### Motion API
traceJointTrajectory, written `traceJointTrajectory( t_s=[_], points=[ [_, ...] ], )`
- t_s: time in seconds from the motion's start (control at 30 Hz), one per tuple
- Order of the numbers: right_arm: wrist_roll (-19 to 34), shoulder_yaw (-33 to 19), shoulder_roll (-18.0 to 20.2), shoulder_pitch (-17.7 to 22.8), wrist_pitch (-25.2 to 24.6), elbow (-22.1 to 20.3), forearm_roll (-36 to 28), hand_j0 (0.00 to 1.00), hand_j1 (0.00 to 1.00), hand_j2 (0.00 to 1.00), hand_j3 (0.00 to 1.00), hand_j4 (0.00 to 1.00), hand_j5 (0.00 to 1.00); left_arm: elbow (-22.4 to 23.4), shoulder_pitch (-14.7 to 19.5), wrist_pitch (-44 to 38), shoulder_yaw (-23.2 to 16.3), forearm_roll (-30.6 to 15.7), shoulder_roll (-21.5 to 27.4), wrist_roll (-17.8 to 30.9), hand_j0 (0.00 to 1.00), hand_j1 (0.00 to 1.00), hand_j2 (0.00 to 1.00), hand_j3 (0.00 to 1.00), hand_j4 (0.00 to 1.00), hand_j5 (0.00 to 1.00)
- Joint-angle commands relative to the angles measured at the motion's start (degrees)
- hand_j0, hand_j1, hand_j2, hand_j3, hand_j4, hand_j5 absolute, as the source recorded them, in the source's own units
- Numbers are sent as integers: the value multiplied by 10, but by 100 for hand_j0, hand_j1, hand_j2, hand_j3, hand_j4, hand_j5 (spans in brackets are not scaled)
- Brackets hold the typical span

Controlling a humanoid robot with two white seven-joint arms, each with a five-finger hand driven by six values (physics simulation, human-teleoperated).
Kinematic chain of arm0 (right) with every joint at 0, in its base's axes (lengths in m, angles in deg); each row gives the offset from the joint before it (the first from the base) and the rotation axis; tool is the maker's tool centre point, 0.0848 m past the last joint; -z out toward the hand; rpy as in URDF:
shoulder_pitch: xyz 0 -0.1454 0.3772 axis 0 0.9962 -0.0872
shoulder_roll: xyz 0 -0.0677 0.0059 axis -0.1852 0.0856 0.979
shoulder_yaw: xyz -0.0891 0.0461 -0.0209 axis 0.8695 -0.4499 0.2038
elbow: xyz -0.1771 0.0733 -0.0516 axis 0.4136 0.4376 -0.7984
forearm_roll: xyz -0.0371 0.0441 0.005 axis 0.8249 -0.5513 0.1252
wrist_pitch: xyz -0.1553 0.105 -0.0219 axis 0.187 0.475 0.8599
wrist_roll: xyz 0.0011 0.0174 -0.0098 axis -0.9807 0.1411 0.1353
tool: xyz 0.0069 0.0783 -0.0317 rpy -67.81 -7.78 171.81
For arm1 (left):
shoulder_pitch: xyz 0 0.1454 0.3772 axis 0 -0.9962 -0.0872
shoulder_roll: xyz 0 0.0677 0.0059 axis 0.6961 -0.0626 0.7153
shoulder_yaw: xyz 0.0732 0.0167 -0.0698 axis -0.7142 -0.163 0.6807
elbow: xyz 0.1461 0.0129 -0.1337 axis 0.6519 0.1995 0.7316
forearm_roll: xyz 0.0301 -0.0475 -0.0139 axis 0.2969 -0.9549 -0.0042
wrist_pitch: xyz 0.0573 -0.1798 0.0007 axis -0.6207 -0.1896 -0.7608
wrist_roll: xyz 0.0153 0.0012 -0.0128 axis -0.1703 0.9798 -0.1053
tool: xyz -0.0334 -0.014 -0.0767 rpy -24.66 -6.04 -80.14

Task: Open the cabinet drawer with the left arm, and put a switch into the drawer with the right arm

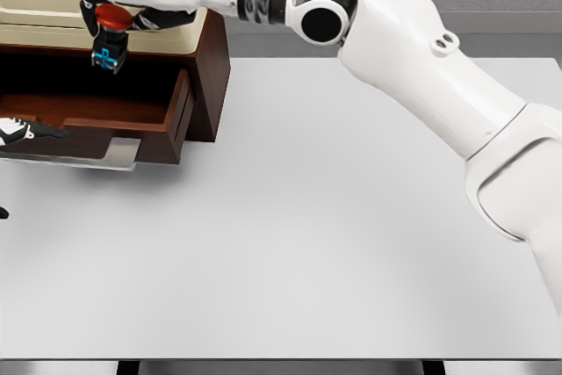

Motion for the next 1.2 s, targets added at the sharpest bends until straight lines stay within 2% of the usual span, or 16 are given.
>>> traceJointTrajectory(
  t_s=[0.0,0.2,0.6,0.7,0.83,0.87,0.9,0.93,1.0,1.07,1.17],
  points=[
    [0,-5,-5,0,-1,5,4,49,49,49,49,49,49,-1,0,-1,0,-4,0,0,100,100,100,100,100,100],
    [2,-8,-33,-1,-1,38,5,49,49,49,49,49,49,-2,-4,-1,0,-4,-1,3,100,100,100,100,100,100],
    [4,-8,-33,0,-1,57,14,50,50,50,50,50,50,-2,-4,-1,-2,-2,-3,3,100,100,100,100,100,100],
    [12,-34,-33,0,-1,65,38,50,50,50,50,50,50,-2,-4,-1,-1,-2,-5,3,100,100,100,100,100,100],
    [12,-37,-33,0,-1,72,40,50,50,50,50,50,50,-3,-4,-1,-2,-1,-6,4,100,100,100,100,100,100],
    [13,-37,-33,0,-1,72,40,52,52,52,52,52,52,-3,-4,-1,-2,0,-7,4,100,100,100,100,100,100],
    [14,-37,-33,0,-1,72,39,66,66,66,66,66,66,-2,-9,-1,-1,0,-7,4,100,100,100,100,100,100],
    [15,-38,-33,0,-1,73,39,75,75,75,75,75,75,-3,-9,-1,-1,0,-8,4,100,100,100,100,100,100],
    [13,-38,-33,2,-1,74,39,85,85,85,85,85,85,-3,-9,-1,2,0,-9,4,100,100,100,100,100,100],
    [13,-38,-33,5,-1,74,39,90,90,90,90,90,90,-3,-10,-1,2,0,-9,4,100,100,100,100,100,100],
    [12,-38,-33,5,-1,71,39,90,90,90,90,90,90,-3,-10,-1,2,0,-9,4,100,100,100,100,100,100]
  ],
)
